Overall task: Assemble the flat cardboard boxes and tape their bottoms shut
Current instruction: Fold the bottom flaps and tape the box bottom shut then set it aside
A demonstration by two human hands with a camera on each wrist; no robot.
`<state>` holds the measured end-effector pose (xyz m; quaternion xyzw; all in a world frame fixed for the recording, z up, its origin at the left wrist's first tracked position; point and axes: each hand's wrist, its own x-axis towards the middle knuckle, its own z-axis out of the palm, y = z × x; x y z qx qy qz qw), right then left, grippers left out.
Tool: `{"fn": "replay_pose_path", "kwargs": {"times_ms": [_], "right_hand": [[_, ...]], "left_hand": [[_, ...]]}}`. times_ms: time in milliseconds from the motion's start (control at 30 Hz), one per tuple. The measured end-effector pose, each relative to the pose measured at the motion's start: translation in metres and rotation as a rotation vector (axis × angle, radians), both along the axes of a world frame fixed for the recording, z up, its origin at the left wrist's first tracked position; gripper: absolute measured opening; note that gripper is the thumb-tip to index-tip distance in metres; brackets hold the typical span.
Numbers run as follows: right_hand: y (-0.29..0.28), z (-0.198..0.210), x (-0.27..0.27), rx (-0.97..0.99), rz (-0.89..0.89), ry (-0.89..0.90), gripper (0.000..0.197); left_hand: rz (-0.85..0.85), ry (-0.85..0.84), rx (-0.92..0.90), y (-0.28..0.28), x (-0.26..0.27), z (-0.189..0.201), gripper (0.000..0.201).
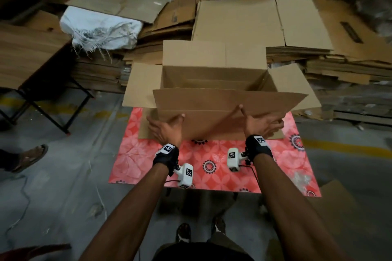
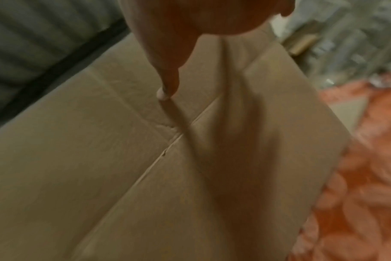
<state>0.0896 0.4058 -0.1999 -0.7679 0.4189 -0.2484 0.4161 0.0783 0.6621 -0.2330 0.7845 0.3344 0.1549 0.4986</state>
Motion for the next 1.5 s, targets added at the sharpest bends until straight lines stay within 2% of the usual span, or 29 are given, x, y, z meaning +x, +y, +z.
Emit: {"fn": "replay_pose_path", "kwargs": {"times_ms": [233, 400, 500, 600, 700, 833, 1000, 1167, 1333, 1433, 1500], "right_hand": [[-0.038, -0.012, 0.025, 0.301, 0.011, 0.062, 0.154], [-0.065, -0.034, 0.040, 0.363, 0.024, -0.002, 0.149], [-0.080, -0.058, 0.031, 0.347, 0.101, -0.089, 0.125], [-0.099, -0.080, 0.017, 0.302, 0.254, -0.077, 0.099], [-0.115, -0.095, 0.014, 0.204, 0.366, -0.017, 0.112], [-0.124, -0.114, 0.018, 0.132, 0.378, 0.107, 0.115], [-0.122, -0.123, 0.017, 0.159, 0.361, 0.190, 0.114], [-0.117, -0.109, 0.024, 0.197, 0.326, 0.153, 0.126], [-0.109, -0.066, 0.033, 0.074, 0.361, 0.022, 0.125], [-0.105, -0.031, 0.046, 0.003, 0.339, -0.046, 0.119], [-0.107, -0.008, 0.054, -0.046, 0.332, -0.077, 0.105]], "left_hand": [[-0.079, 0.115, -0.019, -0.009, 0.009, -0.027, 0.121], [-0.066, 0.074, -0.052, -0.015, 0.022, -0.040, 0.117], [-0.090, 0.064, -0.066, -0.013, 0.024, -0.048, 0.113], [-0.098, 0.060, -0.061, -0.007, 0.020, -0.061, 0.102], [-0.102, 0.089, -0.047, -0.007, 0.018, -0.067, 0.091], [-0.094, 0.116, -0.084, -0.010, 0.022, -0.074, 0.108], [-0.112, 0.122, -0.154, -0.001, 0.027, -0.090, 0.113], [-0.210, 0.125, -0.142, 0.008, 0.026, -0.071, 0.101], [-0.174, 0.015, -0.046, 0.018, 0.044, -0.030, 0.096], [-0.208, -0.032, 0.060, 0.024, 0.058, 0.002, 0.106], [-0.254, -0.043, 0.116, 0.028, 0.069, 0.020, 0.116]]}}
